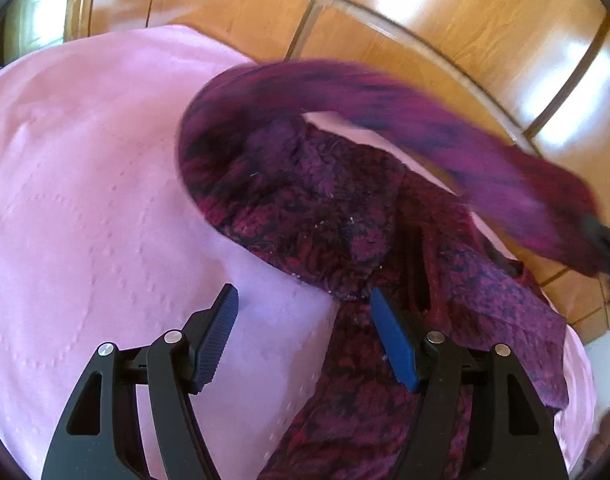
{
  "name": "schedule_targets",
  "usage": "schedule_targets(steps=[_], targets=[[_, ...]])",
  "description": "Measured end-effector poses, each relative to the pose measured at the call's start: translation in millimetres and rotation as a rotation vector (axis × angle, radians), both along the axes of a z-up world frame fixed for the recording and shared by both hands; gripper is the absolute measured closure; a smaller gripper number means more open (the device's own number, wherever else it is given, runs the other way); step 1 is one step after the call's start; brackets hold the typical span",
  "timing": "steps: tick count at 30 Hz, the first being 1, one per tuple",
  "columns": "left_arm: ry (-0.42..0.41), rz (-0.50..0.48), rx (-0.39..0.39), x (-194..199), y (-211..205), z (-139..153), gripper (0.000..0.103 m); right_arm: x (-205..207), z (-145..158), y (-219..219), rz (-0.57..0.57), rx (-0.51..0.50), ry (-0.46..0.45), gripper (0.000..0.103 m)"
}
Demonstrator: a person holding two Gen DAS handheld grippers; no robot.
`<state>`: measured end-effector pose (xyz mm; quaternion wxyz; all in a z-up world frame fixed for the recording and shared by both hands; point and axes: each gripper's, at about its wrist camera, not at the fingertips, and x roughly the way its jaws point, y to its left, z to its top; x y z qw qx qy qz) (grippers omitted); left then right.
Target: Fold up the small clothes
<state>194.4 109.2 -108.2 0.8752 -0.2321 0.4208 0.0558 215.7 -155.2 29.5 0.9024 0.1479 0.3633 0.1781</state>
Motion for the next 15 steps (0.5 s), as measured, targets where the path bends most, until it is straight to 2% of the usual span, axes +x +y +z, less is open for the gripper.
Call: schedule_targets(steps=[2, 6, 11, 15], targets=[[0.016, 0.005, 0.049, 7, -4, 0, 0.036, -8, 9, -26, -0.053, -0.026, -0.032, 0.094], [0.030, 0.018, 0.065, 10, -1, -4, 0.036, -20, 6, -83, -0.165, -0.056, -0.031, 0.094], [0.033, 0.010, 0.083, 15, -7, -6, 0.038, -37, -15, -154, -0.311, -0.085, 0.039, 0.095], [0.033, -0.005, 0.124, 13, -12, -7, 0.038, -55, -44, -177, -0.365, -0.098, 0.113, 0.097]])
